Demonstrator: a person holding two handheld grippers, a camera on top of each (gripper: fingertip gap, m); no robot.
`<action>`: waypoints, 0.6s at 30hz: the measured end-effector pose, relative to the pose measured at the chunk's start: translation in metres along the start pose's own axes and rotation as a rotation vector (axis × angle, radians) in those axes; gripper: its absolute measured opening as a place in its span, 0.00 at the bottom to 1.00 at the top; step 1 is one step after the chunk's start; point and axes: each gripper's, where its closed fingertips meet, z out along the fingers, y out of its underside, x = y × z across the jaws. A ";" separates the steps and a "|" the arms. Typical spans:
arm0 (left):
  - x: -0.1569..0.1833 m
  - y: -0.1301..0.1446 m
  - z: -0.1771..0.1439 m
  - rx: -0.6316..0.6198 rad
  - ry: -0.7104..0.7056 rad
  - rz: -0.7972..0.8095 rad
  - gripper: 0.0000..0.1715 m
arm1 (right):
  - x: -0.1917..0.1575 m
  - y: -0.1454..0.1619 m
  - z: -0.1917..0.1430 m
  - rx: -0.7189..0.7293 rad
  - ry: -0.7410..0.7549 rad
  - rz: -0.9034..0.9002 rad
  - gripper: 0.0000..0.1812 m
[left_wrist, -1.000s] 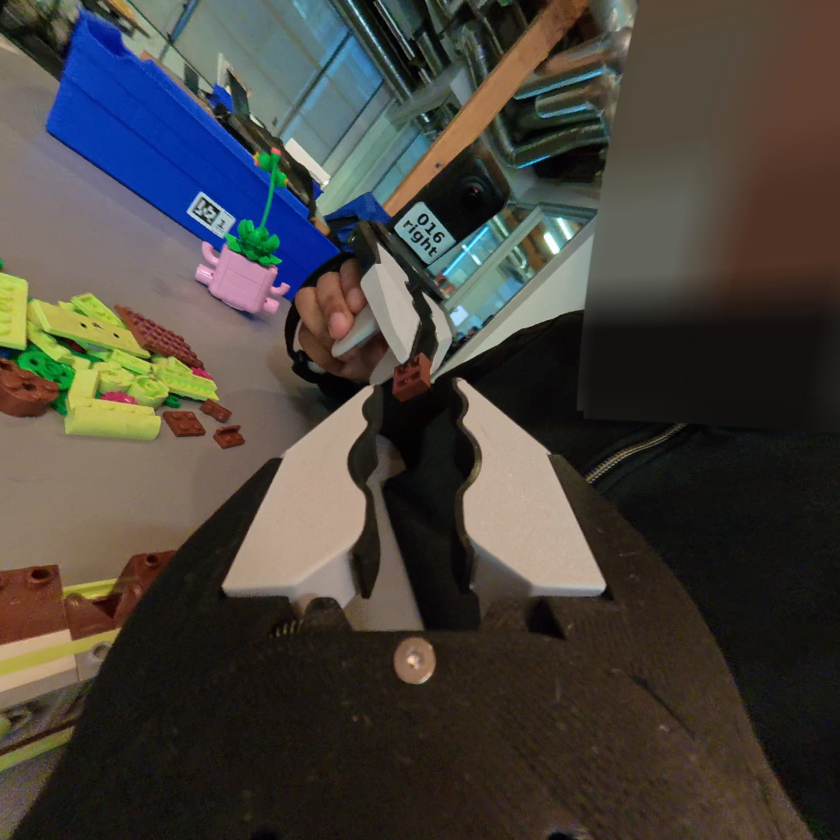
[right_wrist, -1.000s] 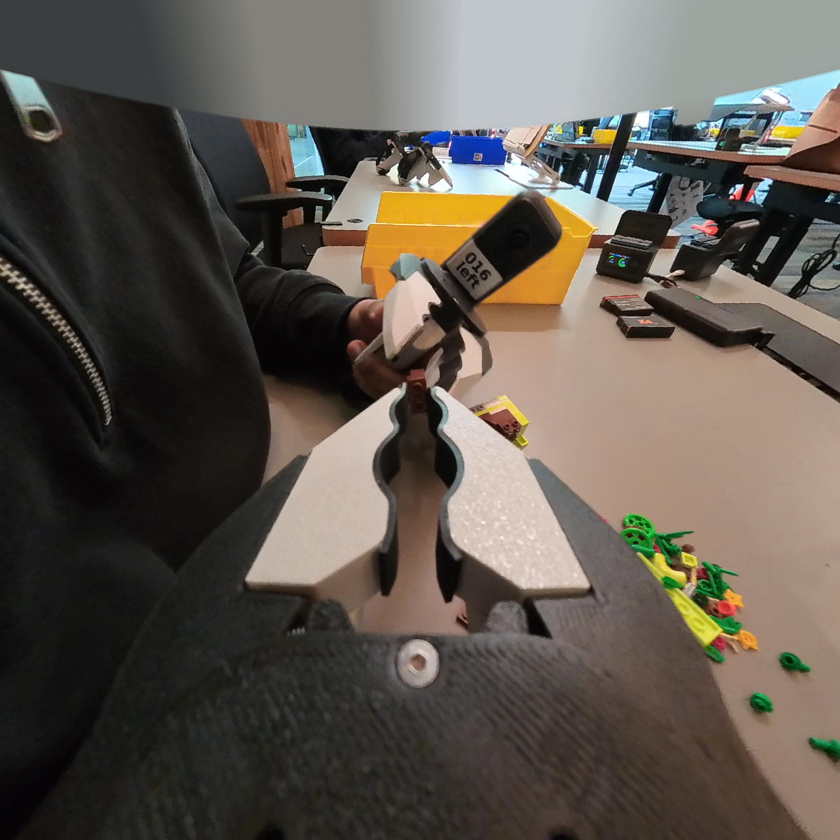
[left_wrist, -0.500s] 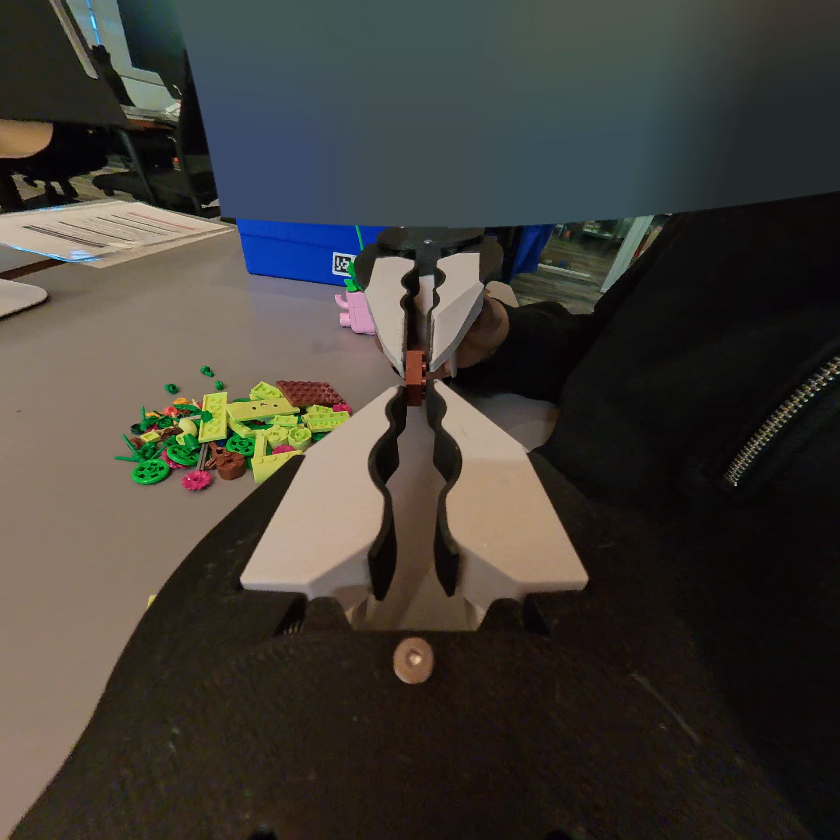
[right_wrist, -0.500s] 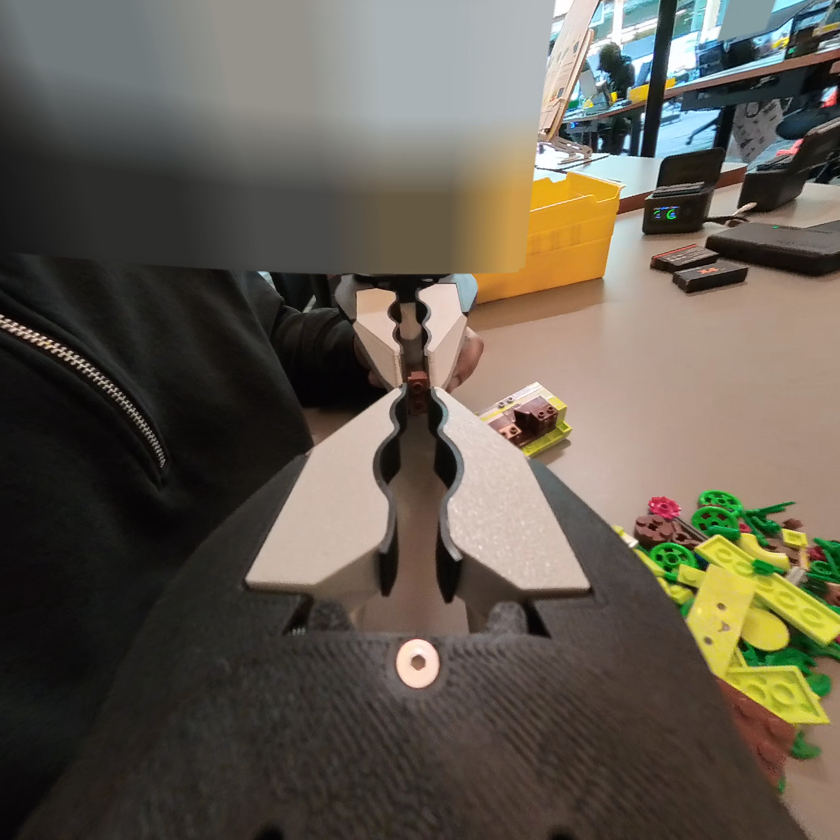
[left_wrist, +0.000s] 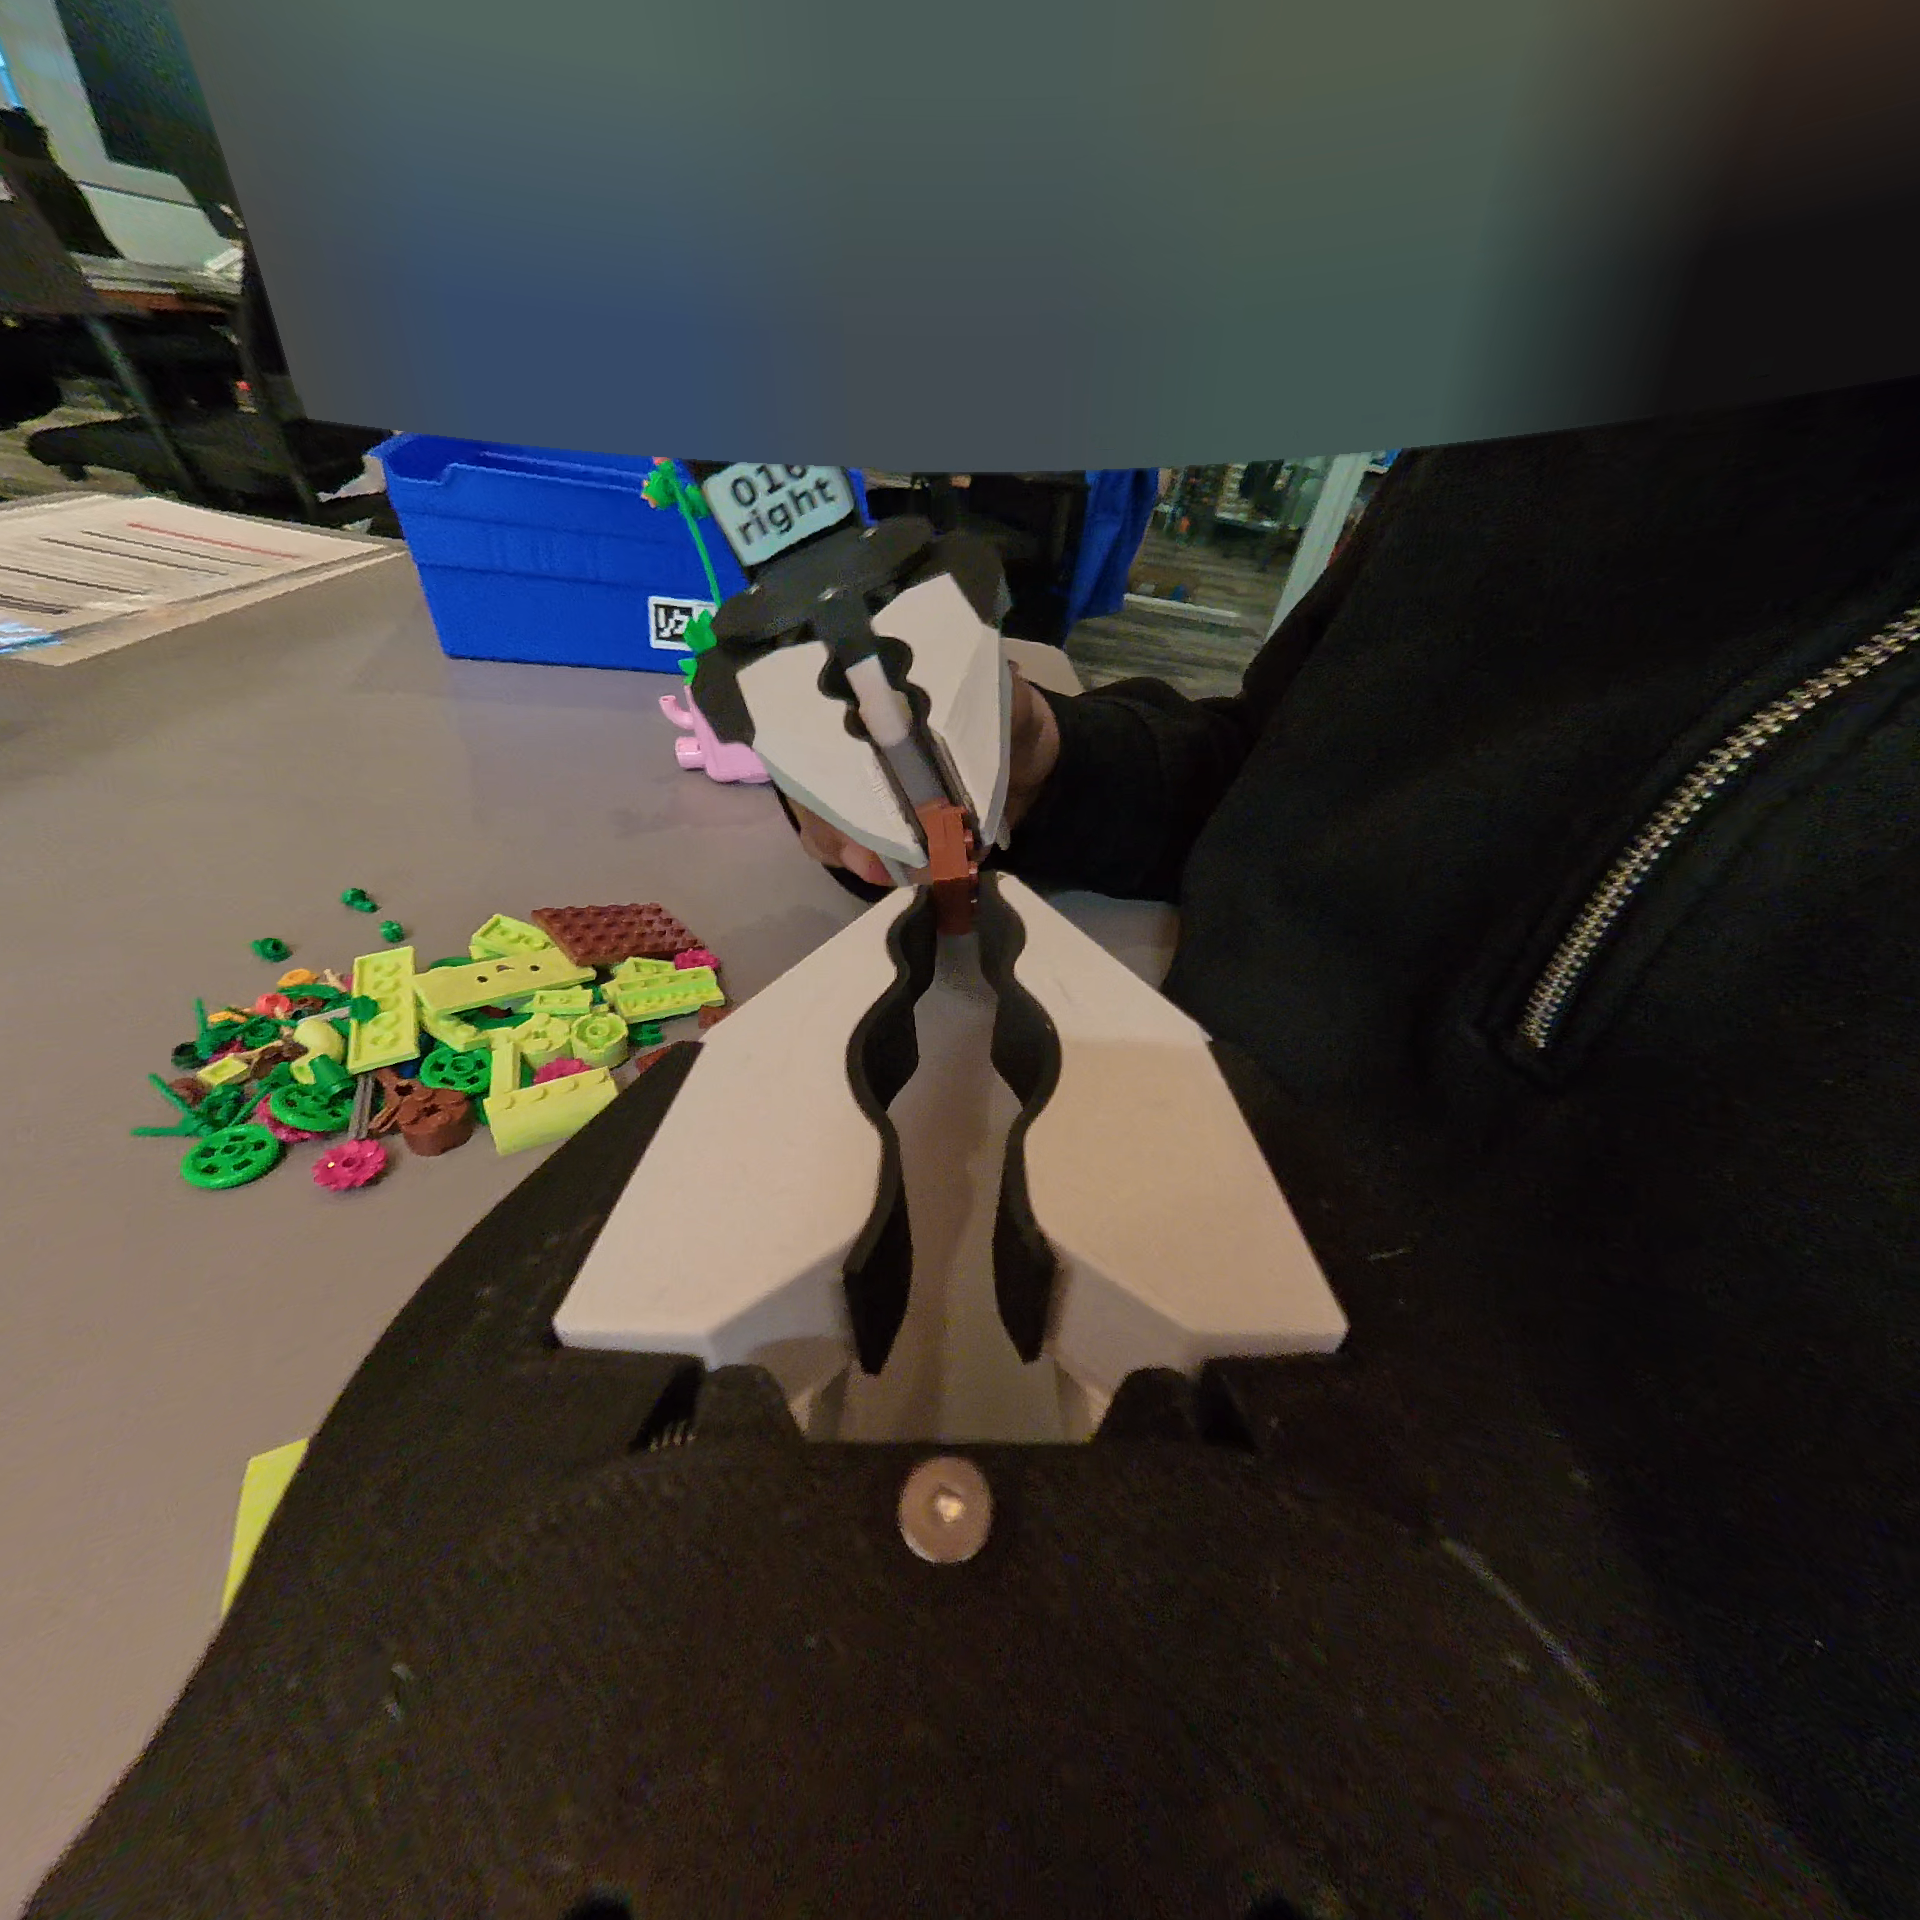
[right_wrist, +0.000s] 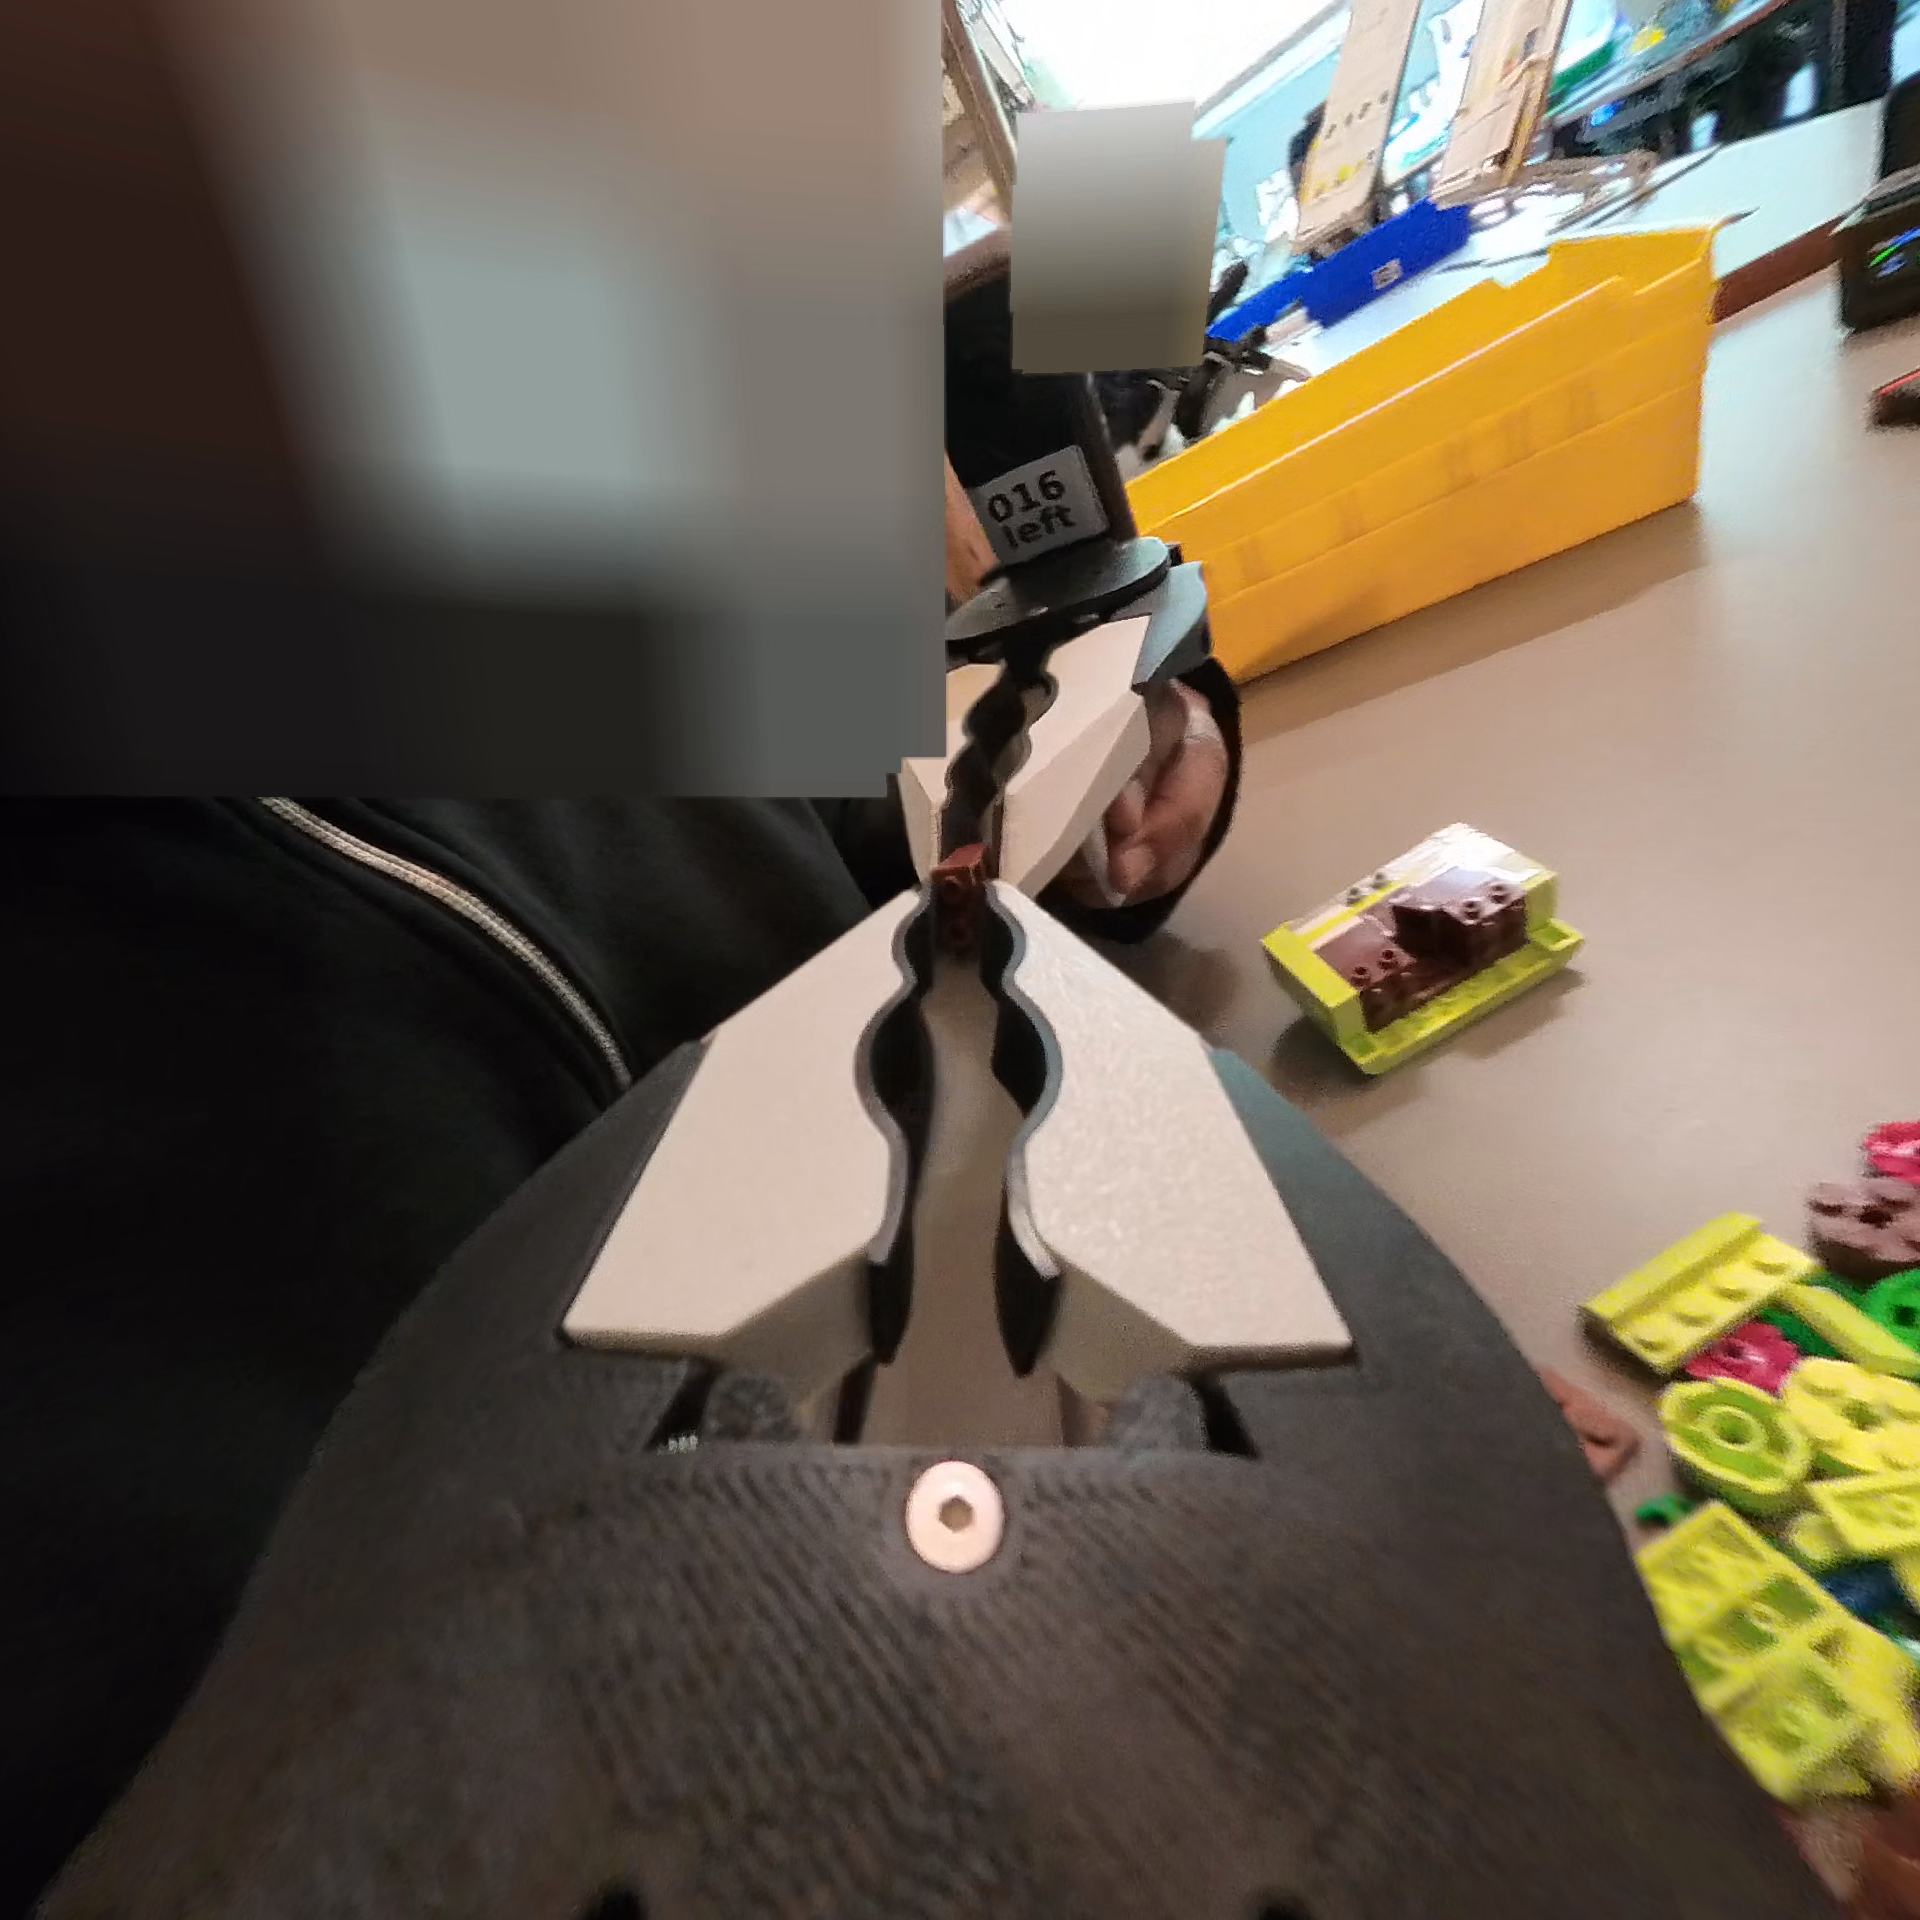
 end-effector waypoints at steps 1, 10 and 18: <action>0.002 -0.001 0.000 0.007 0.015 -0.006 0.01 | -0.002 0.000 0.000 0.011 -0.029 0.037 0.03; 0.018 -0.010 -0.002 0.065 0.133 -0.060 0.02 | -0.016 -0.004 0.003 0.089 -0.272 0.274 0.03; 0.010 -0.006 -0.003 0.050 0.095 -0.057 0.03 | -0.008 -0.004 0.002 0.099 -0.264 0.315 0.03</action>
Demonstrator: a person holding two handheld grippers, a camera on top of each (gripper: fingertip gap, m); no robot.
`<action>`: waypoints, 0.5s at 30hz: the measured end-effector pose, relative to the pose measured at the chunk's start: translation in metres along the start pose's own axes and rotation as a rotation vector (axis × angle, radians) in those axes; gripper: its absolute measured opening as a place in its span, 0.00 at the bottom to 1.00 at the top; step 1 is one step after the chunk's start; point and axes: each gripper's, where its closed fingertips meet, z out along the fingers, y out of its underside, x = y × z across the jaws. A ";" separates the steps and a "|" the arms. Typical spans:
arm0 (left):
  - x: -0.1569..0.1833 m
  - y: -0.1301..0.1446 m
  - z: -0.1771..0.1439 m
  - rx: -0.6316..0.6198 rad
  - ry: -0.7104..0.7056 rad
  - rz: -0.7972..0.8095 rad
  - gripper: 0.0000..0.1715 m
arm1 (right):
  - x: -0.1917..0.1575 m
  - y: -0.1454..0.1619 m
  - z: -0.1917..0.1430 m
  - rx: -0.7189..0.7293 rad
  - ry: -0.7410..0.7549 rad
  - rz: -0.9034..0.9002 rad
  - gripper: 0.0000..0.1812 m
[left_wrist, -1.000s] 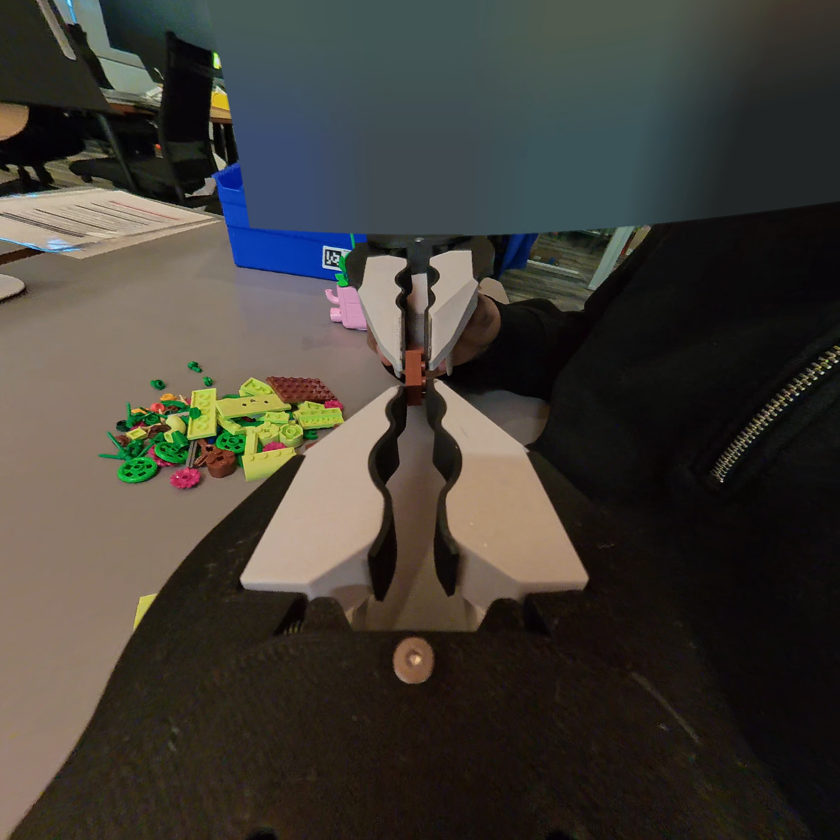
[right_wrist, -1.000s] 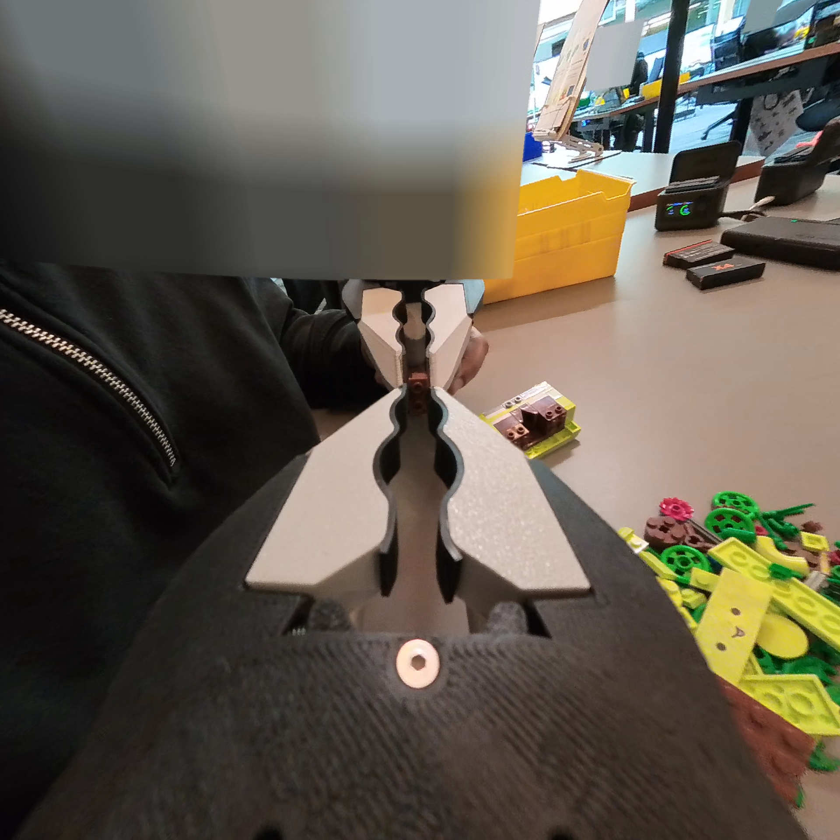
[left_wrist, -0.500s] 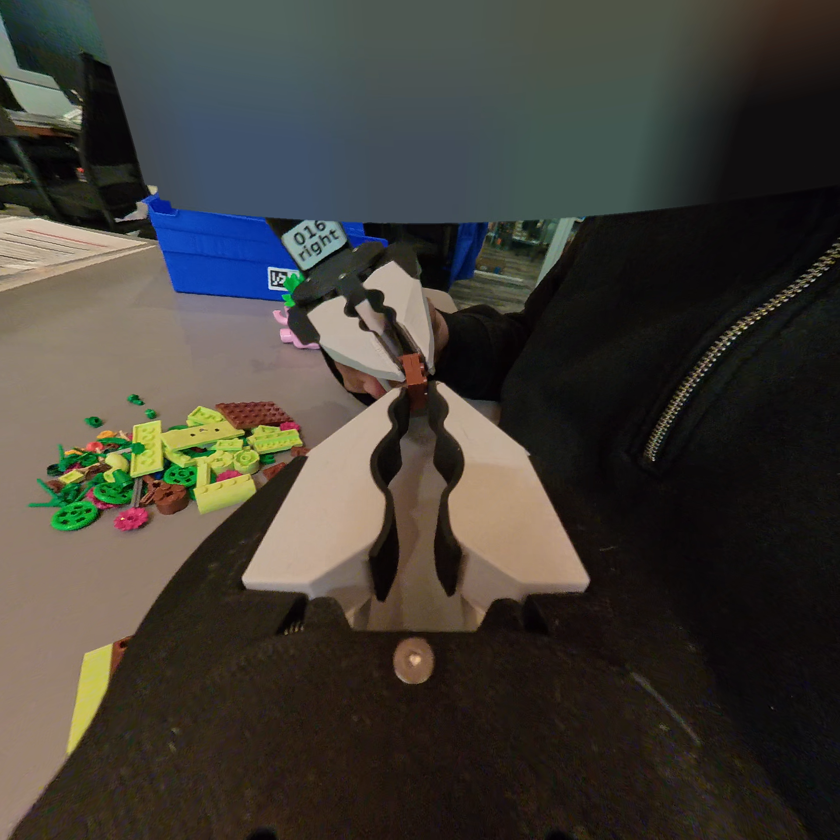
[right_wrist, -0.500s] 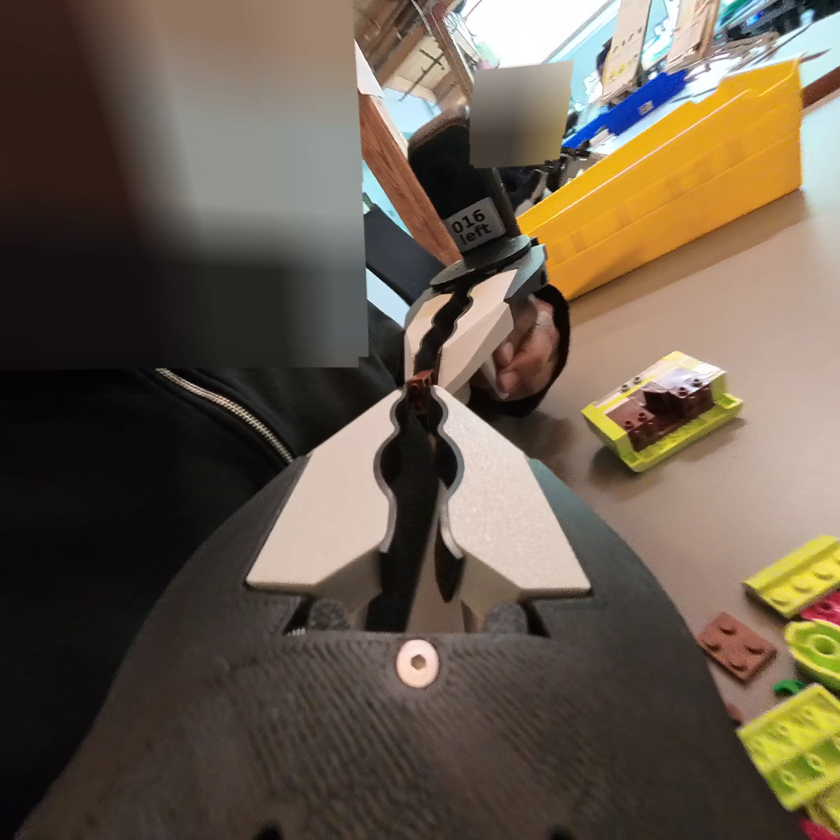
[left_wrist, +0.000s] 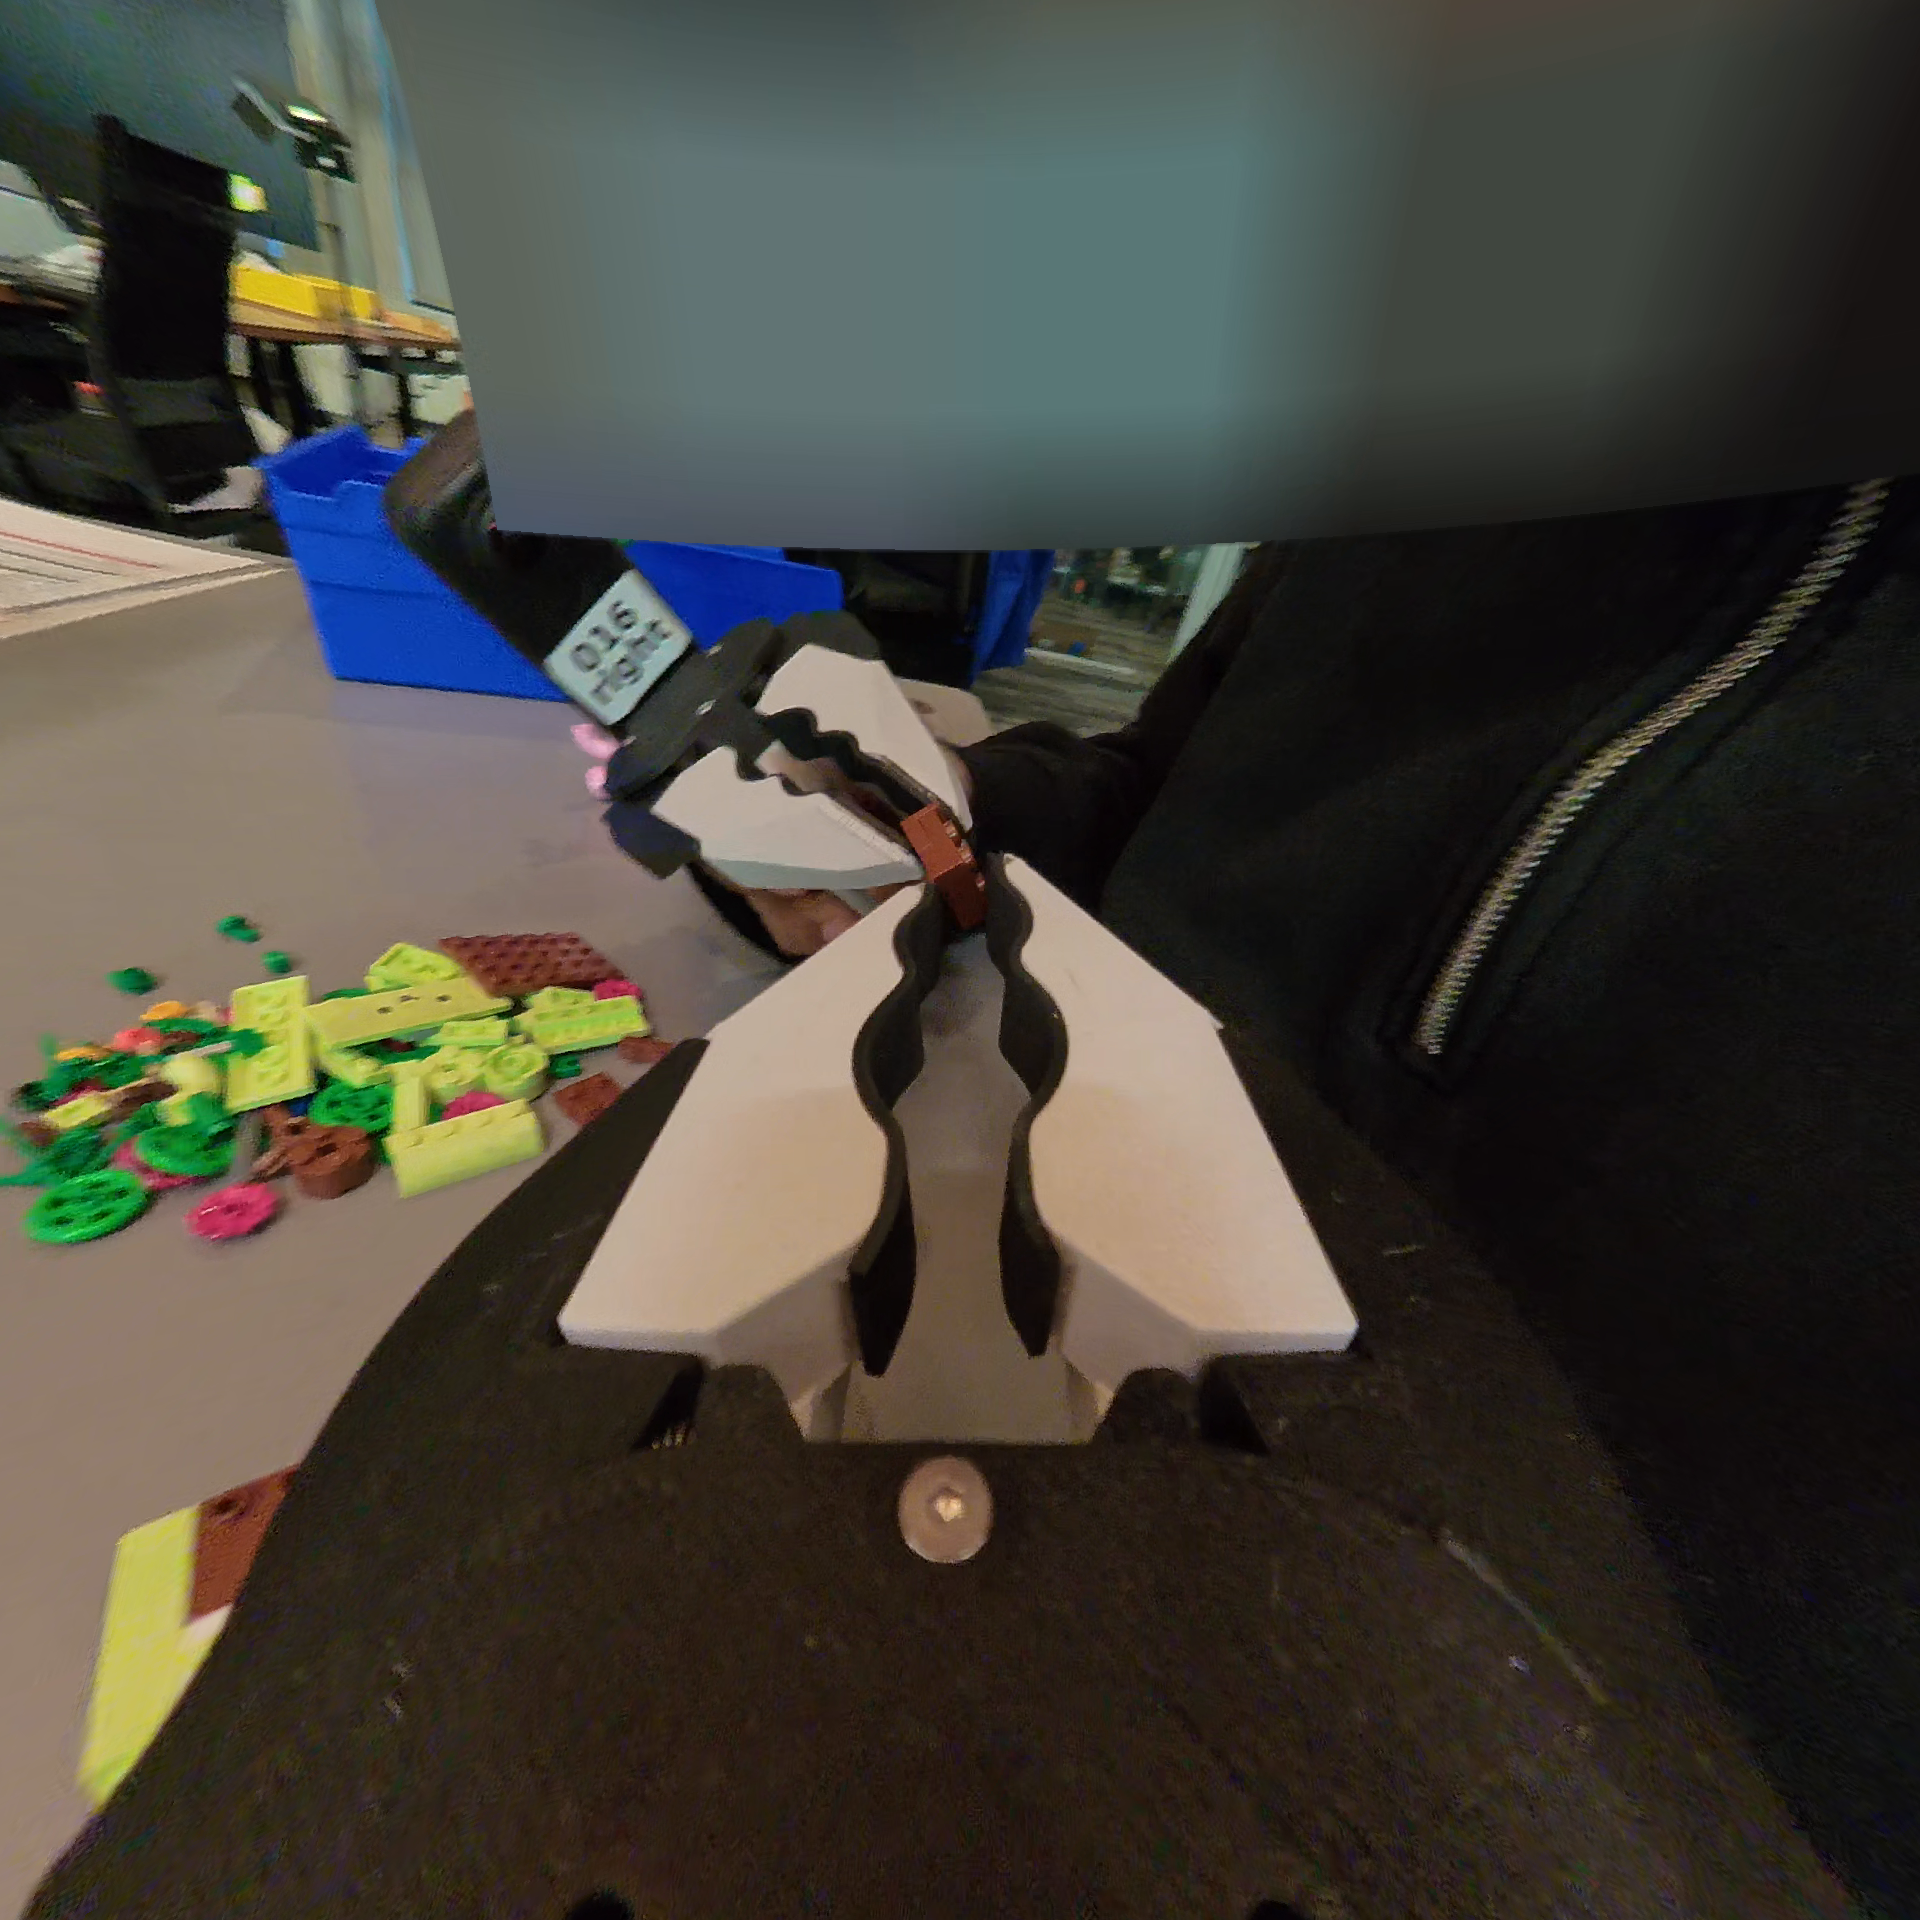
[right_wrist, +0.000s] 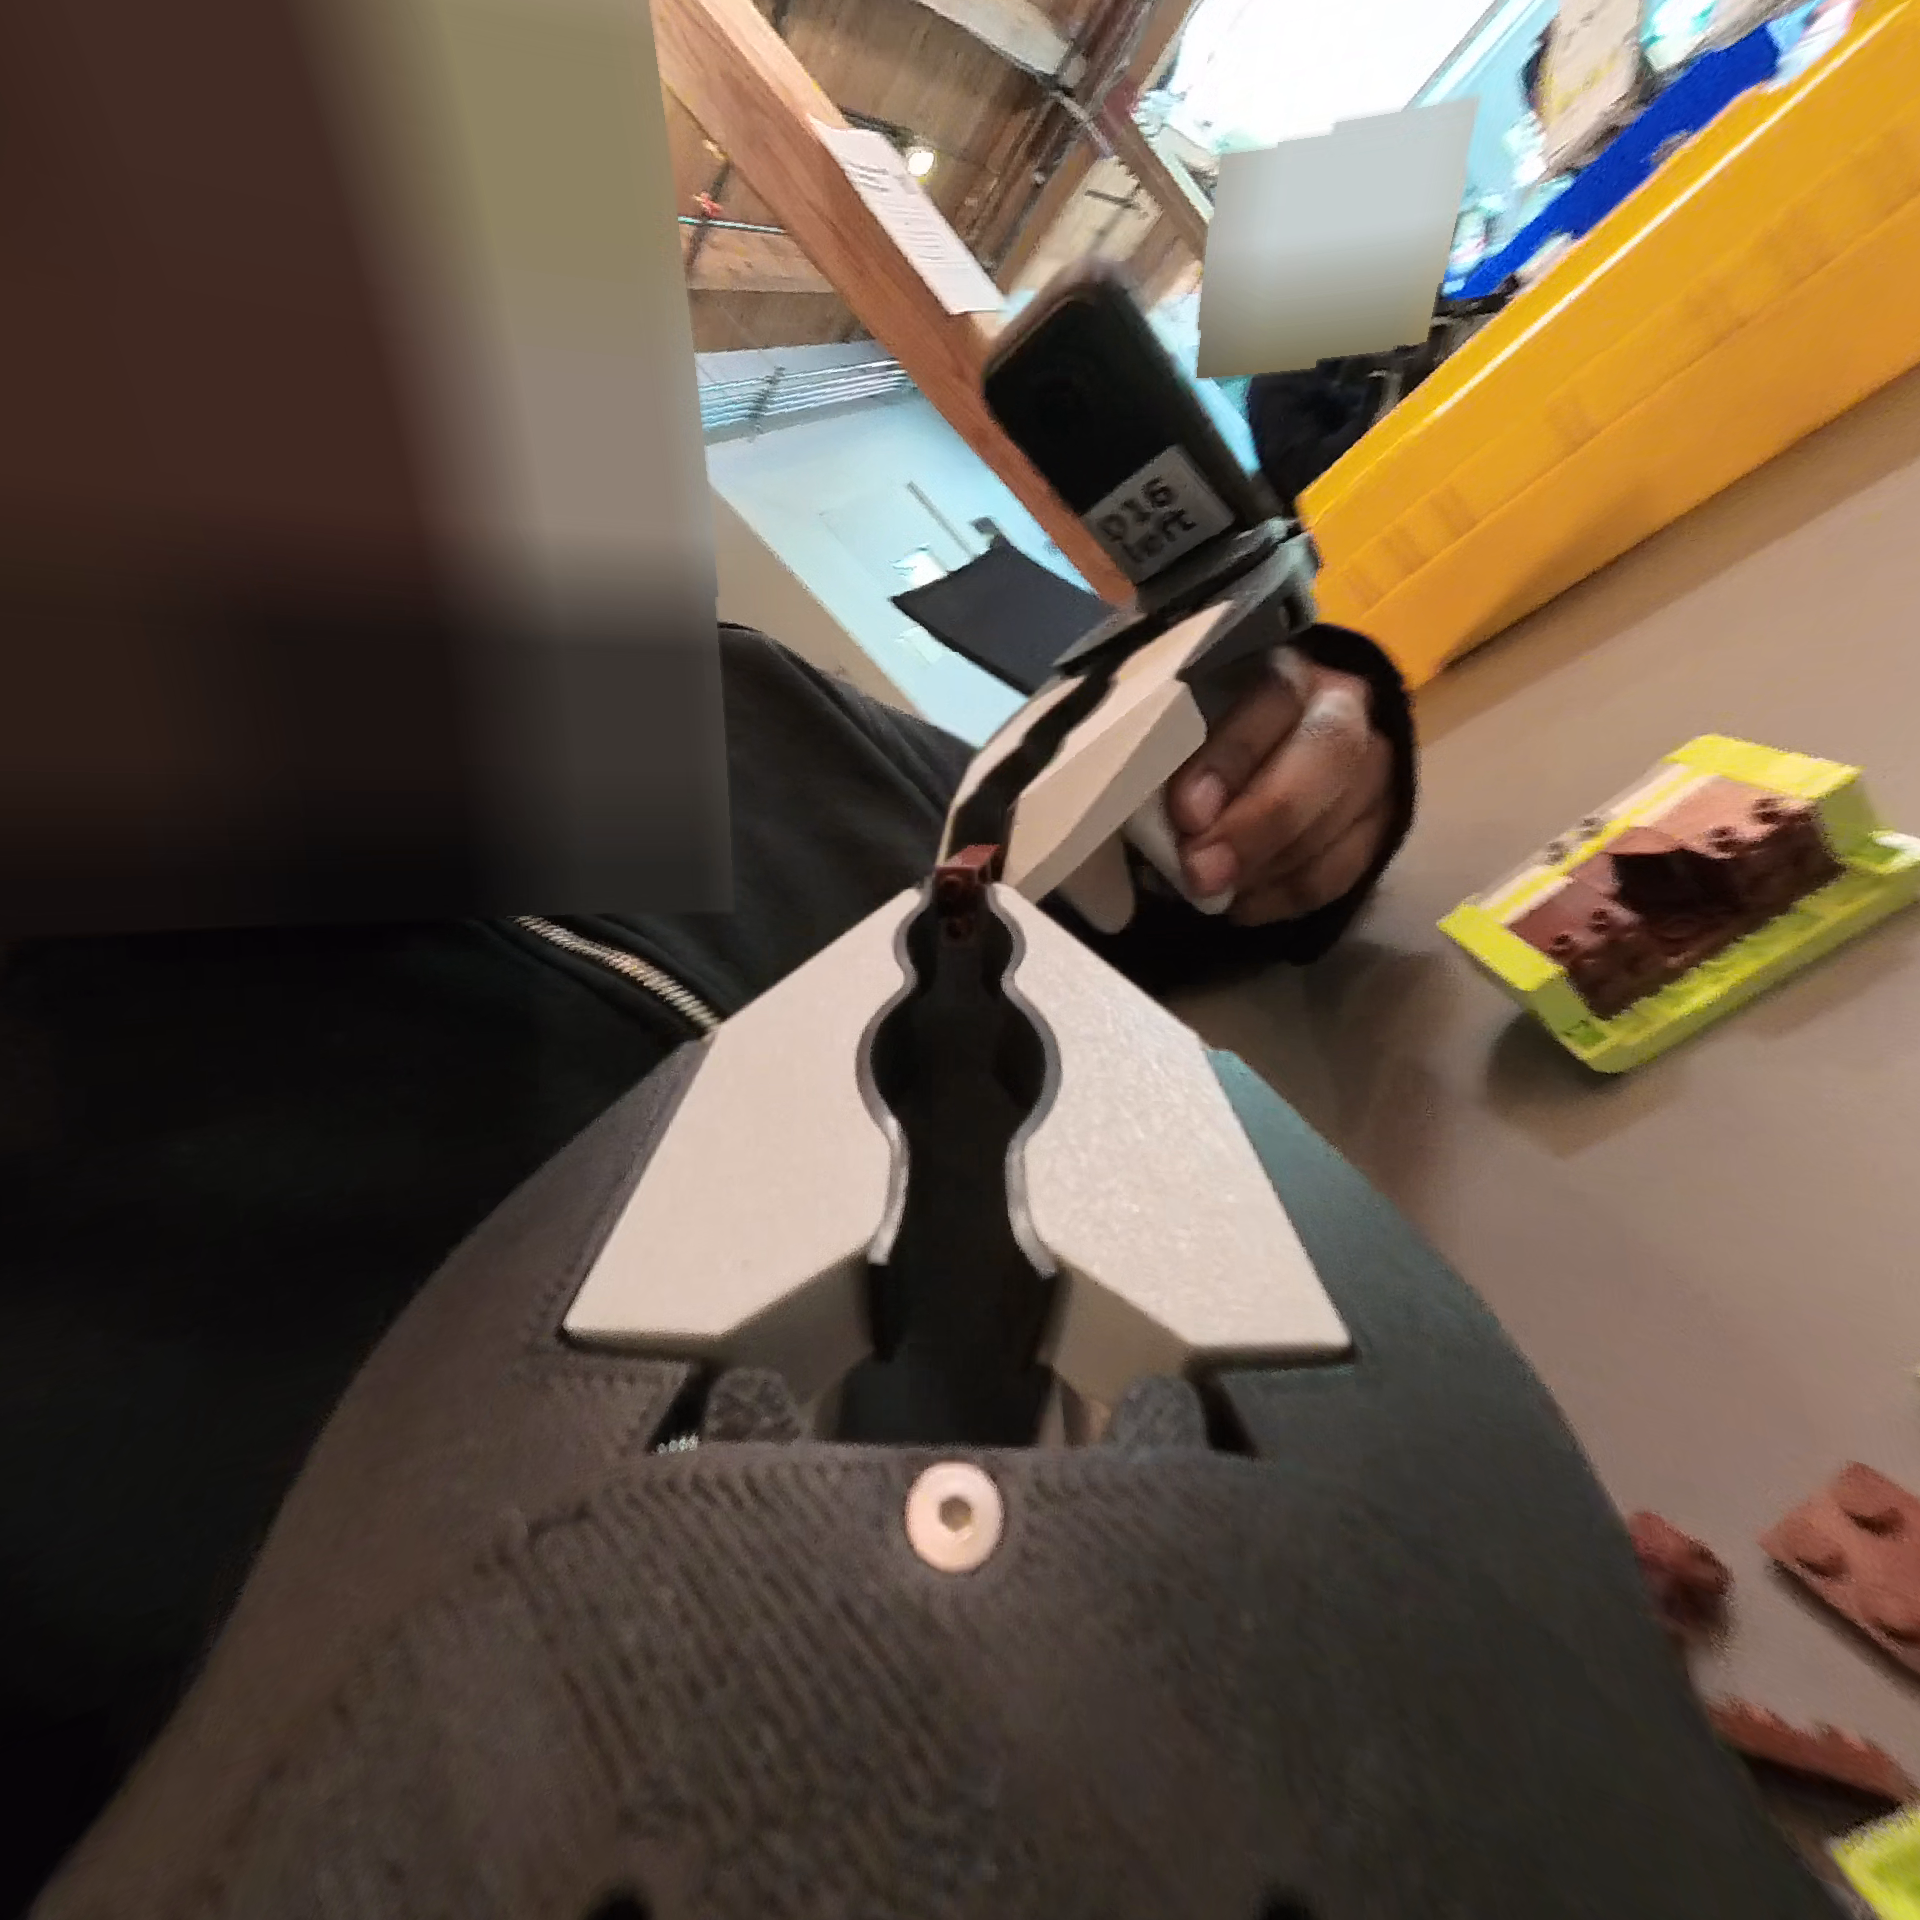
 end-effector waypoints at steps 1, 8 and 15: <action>-0.005 0.002 -0.001 -0.015 -0.041 0.029 0.03 | 0.005 -0.002 -0.002 -0.002 0.053 -0.027 0.03; -0.043 0.010 -0.007 -0.130 -0.428 0.317 0.18 | 0.040 -0.016 -0.026 0.042 0.377 -0.120 0.03; -0.061 0.033 -0.006 -0.386 -0.629 0.612 0.15 | 0.057 -0.012 -0.032 0.062 0.431 -0.008 0.03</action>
